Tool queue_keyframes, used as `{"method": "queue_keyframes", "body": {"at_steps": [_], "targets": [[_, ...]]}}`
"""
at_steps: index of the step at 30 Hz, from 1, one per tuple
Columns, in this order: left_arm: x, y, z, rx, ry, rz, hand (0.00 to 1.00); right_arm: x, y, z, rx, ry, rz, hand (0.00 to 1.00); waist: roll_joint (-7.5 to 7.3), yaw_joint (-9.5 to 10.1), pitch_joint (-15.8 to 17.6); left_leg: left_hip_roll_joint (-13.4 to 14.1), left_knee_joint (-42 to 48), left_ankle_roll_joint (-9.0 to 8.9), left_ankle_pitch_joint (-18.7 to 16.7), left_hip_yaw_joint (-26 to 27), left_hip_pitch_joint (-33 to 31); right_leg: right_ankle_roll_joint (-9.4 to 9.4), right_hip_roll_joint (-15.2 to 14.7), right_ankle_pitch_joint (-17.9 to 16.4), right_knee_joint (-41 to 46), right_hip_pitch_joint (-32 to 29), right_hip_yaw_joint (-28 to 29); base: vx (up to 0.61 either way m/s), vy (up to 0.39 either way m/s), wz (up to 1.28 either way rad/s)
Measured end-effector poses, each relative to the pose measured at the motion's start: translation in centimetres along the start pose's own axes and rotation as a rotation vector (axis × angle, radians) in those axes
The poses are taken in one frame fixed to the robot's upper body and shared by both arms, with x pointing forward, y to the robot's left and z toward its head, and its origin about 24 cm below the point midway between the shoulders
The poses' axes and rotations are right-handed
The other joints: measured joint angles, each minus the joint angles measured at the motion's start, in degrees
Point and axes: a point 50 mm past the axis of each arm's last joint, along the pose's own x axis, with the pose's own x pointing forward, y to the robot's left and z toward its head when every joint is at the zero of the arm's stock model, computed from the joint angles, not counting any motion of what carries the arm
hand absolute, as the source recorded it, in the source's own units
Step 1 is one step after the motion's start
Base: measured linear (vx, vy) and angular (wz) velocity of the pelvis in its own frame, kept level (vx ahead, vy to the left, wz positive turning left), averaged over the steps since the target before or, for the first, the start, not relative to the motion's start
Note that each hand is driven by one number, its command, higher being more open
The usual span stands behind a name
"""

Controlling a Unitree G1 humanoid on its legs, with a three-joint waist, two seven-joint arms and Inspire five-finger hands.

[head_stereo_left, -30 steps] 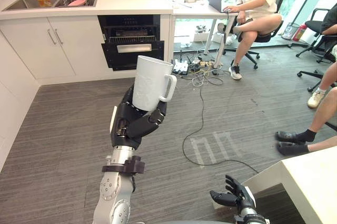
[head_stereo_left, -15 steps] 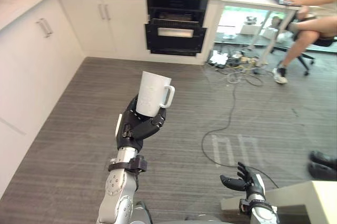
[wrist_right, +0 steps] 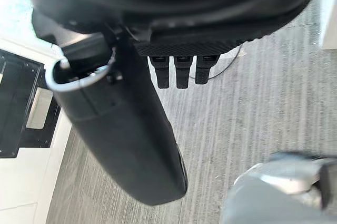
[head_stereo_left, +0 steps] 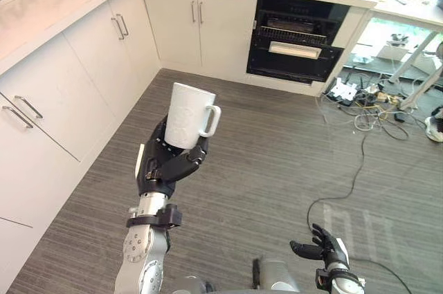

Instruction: Walk over to the sink, pick up the cup, carry it to the dishwasher, place the cup inside the dishwasher, then close the dishwasher door

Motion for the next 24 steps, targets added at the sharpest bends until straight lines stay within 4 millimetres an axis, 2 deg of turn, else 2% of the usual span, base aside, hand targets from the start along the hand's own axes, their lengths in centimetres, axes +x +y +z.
{"method": "queue_keyframes", "body": {"at_steps": [1,2,3,4,5,6,7,8,9,10,11,12,14,15,16,17,18,20,21,22,23,24], "targets": [[0.2,-0.3,0.0,-0.007,-0.006,-0.012,0.3,0.0,0.0,0.1,-0.001,-0.003,-0.001,0.9,0.11,-0.2,0.0,-0.1,-0.6,-0.41,-0.5,-0.8,0.8,-0.81,0.8,3.0,-1.4,-0.8,0.5,0.55,-0.013,0.76],[0.4,-0.9,0.0,-0.02,-0.011,-0.031,0.3,-0.1,-0.1,0.0,-0.002,-0.004,-0.002,0.9,0.43,-1.26,-0.3,0.0,-1.6,-1.7,-1.3,-2.6,2.8,-1.4,2.6,7.9,-1.5,-0.7,1.6,0.63,-0.042,0.59],[0.5,-1.3,-0.2,-0.039,-0.011,-0.039,0.3,-0.1,-0.2,0.2,-0.005,-0.011,-0.004,0.9,1.52,-1.13,-0.6,1.4,-0.5,-2.65,-1.8,-3.1,3.8,-0.28,2.9,7.0,-0.5,0.6,0.7,0.66,-0.057,0.49],[0.6,-1.5,-0.2,-0.046,-0.014,-0.04,0.3,-0.1,-0.2,0.5,-0.005,-0.024,-0.002,0.9,2.14,-1.11,-0.4,2.5,2.0,-3.22,-1.7,-3.0,3.6,-0.73,3.3,6.6,-0.5,1.9,0.0,0.67,-0.088,0.24],[0.7,-1.7,-0.3,-0.06,-0.014,-0.04,0.3,-0.2,-0.1,1.1,-0.006,-0.054,0.005,0.9,2.77,-1.26,-0.1,4.0,8.8,-4.75,-0.5,-2.7,2.0,-1.4,3.5,6.2,-0.5,4.0,-1.3,0.76,-0.138,0.33],[0.7,-2.0,-0.4,-0.08,-0.012,-0.036,0.3,-0.7,-0.3,2.2,-0.009,-0.113,0.007,0.9,3.31,-1.08,0.3,6.9,26.8,-5.79,8.3,-1.6,-3.6,-1.95,3.8,5.9,-2.4,9.8,-2.4,0.62,-0.12,0.37],[0.7,-2.1,-0.5,-0.086,-0.012,-0.039,0.3,-0.9,-0.3,2.5,-0.015,-0.134,0.007,0.9,3.39,-0.59,0.4,9.4,33.8,-5.24,9.3,-0.8,-6.1,-2.45,4.2,5.5,-5.0,13.5,-2.1,0.72,-0.132,0.18],[0.7,-2.3,-0.1,-0.093,-0.03,-0.055,0.3,-1.3,-0.2,3.3,-0.014,-0.179,0.007,0.9,3.32,1.06,0.6,13.8,43.4,-4.19,7.8,2.6,-9.5,-2.78,5.0,5.4,-10.8,20.4,-1.1,0.56,-0.073,-0.21],[0.7,-2.5,0.7,-0.106,-0.065,-0.068,0.3,-1.4,-0.1,4.3,-0.013,-0.235,0.007,0.9,3.1,2.52,0.6,16.6,46.9,-3.99,6.0,5.0,-13.7,-2.96,5.1,5.2,-15.7,25.2,0.1,0.67,-0.074,-0.32],[0.8,-2.6,1.1,-0.108,-0.088,-0.074,0.3,-1.3,0.0,5.1,-0.011,-0.27,0.006,0.9,3.15,3.15,0.5,17.4,46.4,-4.0,4.9,5.6,-16.3,-3.03,5.0,5.2,-17.8,27.1,0.5,0.52,0.017,-0.36],[0.9,-2.6,1.7,-0.107,-0.127,-0.083,0.3,-0.9,0.2,6.4,-0.008,-0.312,0.008,0.9,3.2,3.78,0.5,17.6,41.8,-4.06,3.2,6.0,-20.5,-3.45,4.2,4.9,-21.0,29.9,1.4,0.51,0.097,-0.28],[1.1,-2.4,1.9,-0.102,-0.143,-0.08,0.3,-0.2,0.4,7.4,-0.002,-0.329,0.009,0.9,2.96,4.41,0.7,15.7,32.1,-4.75,3.2,4.8,-24.5,-3.95,2.3,4.5,-23.4,32.9,1.7,0.6,0.181,-0.26],[1.1,-2.2,1.9,-0.097,-0.142,-0.071,0.3,0.3,0.2,7.5,0.003,-0.315,-0.001,0.9,2.68,4.81,0.9,12.8,21.4,-6.01,5.2,2.4,-26.0,-3.51,0.2,3.5,-23.9,34.7,2.0,0.44,0.188,-0.2],[1.1,-2.1,1.9,-0.095,-0.141,-0.062,0.3,0.6,0.0,7.4,-0.003,-0.3,-0.011,0.9,2.76,5.04,0.8,10.9,13.0,-6.79,8.1,0.2,-26.0,-3.0,-1.2,2.0,-23.9,35.9,2.2,0.43,0.232,-0.27],[1.1,-1.7,1.9,-0.09,-0.143,-0.047,0.3,0.7,-0.4,6.8,-0.014,-0.274,-0.019,0.9,3.22,5.06,0.5,9.4,4.9,-7.23,15.3,-1.8,-25.5,-1.92,-2.0,-0.4,-24.1,37.8,2.9,0.58,0.326,-0.28],[1.1,-1.4,1.7,-0.083,-0.137,-0.028,0.3,0.8,-0.4,6.0,-0.018,-0.236,-0.022,0.9,3.01,4.95,0.3,7.7,6.9,-3.38,19.0,-1.9,-25.2,-1.49,-4.1,-1.5,-23.4,38.9,3.8,0.71,0.418,-0.2],[1.1,-1.2,1.7,-0.079,-0.135,-0.019,0.3,0.9,-0.4,5.6,-0.019,-0.219,-0.02,0.9,2.61,4.74,0.5,7.0,8.8,-1.72,17.3,-1.6,-25.9,-1.5,-4.9,-1.4,-22.5,38.6,4.1,0.59,0.349,0.04],[1.2,-0.6,1.8,-0.062,-0.131,0.004,0.3,0.6,-0.7,4.3,-0.02,-0.17,-0.029,0.9,1.55,3.98,0.8,5.0,14.9,0.38,11.4,-1.2,-27.7,-0.84,-6.7,-1.1,-14.2,35.5,5.5,0.6,0.31,0.18],[1.2,-0.4,1.6,-0.052,-0.115,0.011,0.3,0.6,-0.6,3.6,-0.008,-0.145,-0.034,0.9,0.65,3.64,1.2,3.8,15.6,0.96,8.7,-0.6,-26.4,3.83,-7.6,1.1,-4.5,31.9,7.1,0.62,0.278,0.09],[1.2,-0.2,1.6,-0.041,-0.104,0.012,0.3,0.5,-0.5,3.4,0.002,-0.133,-0.035,0.9,0.1,3.41,1.4,3.0,15.3,1.26,7.8,-0.4,-25.1,8.13,-8.0,3.5,1.3,29.6,7.9,0.6,0.23,0.04],[1.1,0.2,1.3,-0.011,-0.079,0.008,0.3,0.5,0.0,3.0,0.016,-0.115,-0.025,0.9,-1.24,2.96,1.5,1.5,13.2,1.63,6.4,-0.1,-21.2,12.35,-7.9,5.7,14.4,24.1,9.9,0.72,0.17,-0.03],[1.0,0.4,0.7,-0.002,-0.047,0.016,0.3,0.4,0.4,2.8,0.023,-0.112,-0.016,0.9,-1.27,2.51,1.5,1.1,10.3,1.9,5.5,0.2,-16.1,9.71,-7.1,4.1,24.6,18.6,9.1,0.6,0.12,-0.12]]}}
